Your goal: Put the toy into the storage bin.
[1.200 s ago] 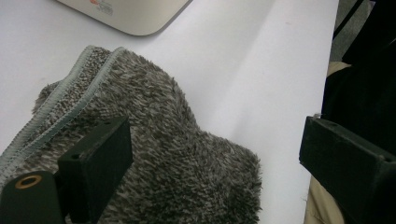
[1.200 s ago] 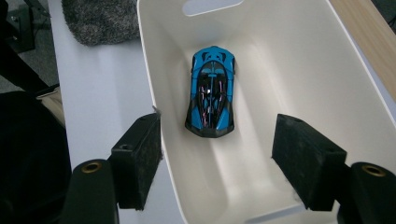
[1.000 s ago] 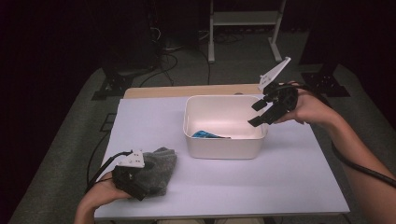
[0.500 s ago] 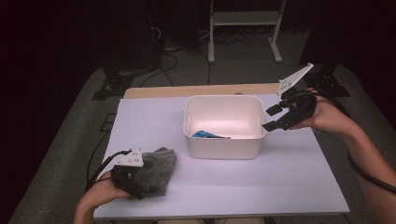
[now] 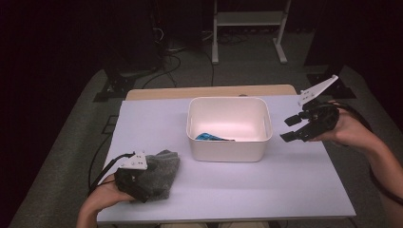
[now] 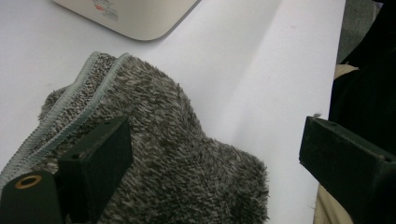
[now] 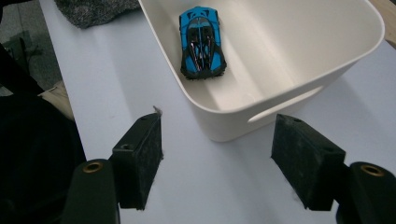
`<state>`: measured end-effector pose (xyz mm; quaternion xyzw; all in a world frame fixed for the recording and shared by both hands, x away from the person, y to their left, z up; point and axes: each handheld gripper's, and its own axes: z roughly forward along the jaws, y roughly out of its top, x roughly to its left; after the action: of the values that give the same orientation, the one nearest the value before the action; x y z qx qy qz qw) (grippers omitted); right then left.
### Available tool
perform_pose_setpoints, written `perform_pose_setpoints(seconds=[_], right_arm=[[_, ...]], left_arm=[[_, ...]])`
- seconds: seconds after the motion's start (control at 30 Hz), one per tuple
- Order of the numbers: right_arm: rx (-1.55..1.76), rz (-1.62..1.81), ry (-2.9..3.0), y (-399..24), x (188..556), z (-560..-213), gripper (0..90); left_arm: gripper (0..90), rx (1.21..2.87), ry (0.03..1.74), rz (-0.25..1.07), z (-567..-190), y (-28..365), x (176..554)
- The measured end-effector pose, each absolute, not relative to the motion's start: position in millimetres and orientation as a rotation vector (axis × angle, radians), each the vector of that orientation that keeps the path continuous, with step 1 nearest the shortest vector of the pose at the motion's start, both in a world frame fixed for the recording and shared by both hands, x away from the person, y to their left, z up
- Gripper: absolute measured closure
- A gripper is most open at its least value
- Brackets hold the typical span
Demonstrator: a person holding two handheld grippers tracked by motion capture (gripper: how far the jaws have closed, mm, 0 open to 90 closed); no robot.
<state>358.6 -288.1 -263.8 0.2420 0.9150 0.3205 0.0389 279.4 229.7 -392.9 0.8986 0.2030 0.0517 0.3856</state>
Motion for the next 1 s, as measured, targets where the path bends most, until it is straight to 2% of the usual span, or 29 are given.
perform_pose_setpoints(seconds=[1.0], right_arm=[[0.883, 1.027, 2.81, -319.3, 340.8, -323.5, 32.0]], left_arm=[[7.7, 2.292, 0.526, 0.142, -396.6, 227.7, 280.5]])
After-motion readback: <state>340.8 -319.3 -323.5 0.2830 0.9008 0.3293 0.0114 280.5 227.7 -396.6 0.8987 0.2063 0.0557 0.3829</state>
